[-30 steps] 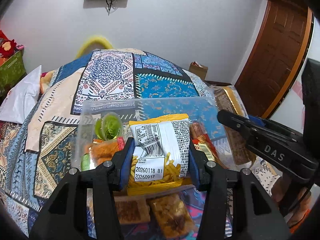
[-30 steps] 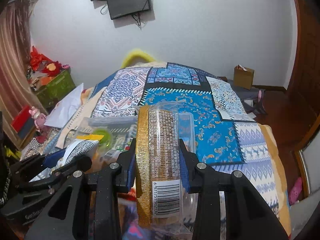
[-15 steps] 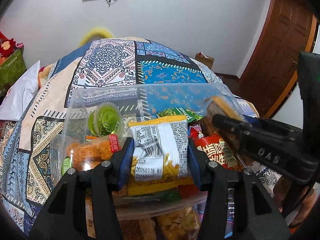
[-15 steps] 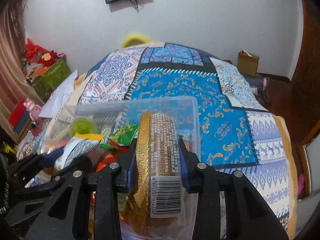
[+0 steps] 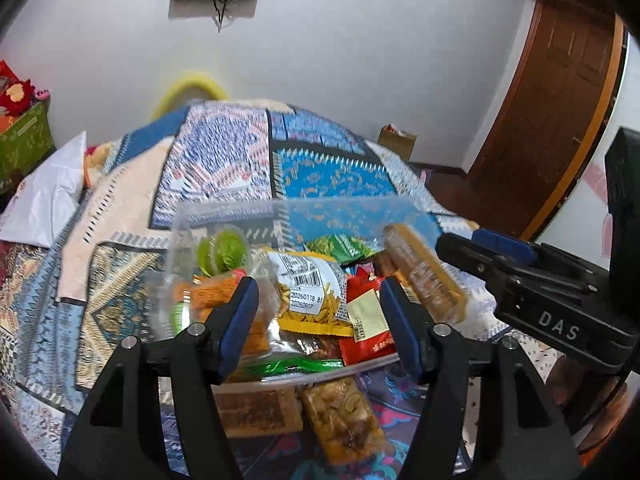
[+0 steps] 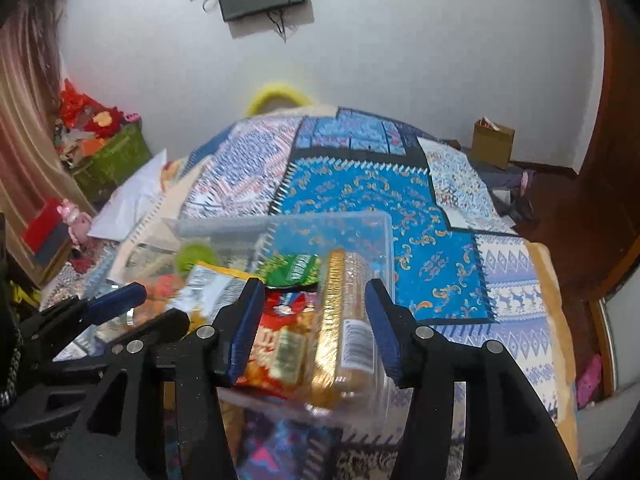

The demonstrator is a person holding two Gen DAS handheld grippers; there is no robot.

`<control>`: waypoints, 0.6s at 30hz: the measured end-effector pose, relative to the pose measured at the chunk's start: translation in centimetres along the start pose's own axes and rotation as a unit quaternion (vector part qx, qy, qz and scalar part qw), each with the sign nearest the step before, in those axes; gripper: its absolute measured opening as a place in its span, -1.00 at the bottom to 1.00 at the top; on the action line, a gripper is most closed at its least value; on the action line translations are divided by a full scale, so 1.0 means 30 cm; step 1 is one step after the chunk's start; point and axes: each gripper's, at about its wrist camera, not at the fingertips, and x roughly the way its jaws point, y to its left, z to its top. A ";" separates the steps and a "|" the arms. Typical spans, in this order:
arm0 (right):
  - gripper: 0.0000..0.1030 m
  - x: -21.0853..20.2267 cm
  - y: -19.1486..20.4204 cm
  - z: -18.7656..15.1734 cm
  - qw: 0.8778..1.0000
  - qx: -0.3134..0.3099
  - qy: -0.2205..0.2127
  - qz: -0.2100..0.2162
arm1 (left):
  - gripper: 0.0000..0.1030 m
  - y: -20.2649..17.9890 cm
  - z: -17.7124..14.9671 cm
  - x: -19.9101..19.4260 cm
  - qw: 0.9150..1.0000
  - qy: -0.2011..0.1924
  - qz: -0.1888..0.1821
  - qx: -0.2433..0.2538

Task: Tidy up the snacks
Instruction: 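Open both grippers to drop the chip bag and biscuit roll into the box, then grasp the wrapped bread loaf with the left gripper while the right grasps the peanut brittle bar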

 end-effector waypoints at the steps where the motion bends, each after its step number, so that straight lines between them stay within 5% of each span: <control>1: -0.05 -0.024 0.010 -0.001 1.000 -0.002 -0.006 0.002 | 0.22 0.002 0.003 -0.023 1.000 -0.006 0.002 0.001; 9: 0.13 -0.149 0.083 -0.045 0.999 -0.009 -0.034 0.021 | 0.32 0.048 -0.005 -0.201 0.999 -0.038 0.019 0.004; 18: 0.15 -0.138 0.157 -0.154 0.999 -0.013 -0.008 0.038 | 0.33 0.144 -0.128 -0.229 0.999 0.002 0.037 -0.008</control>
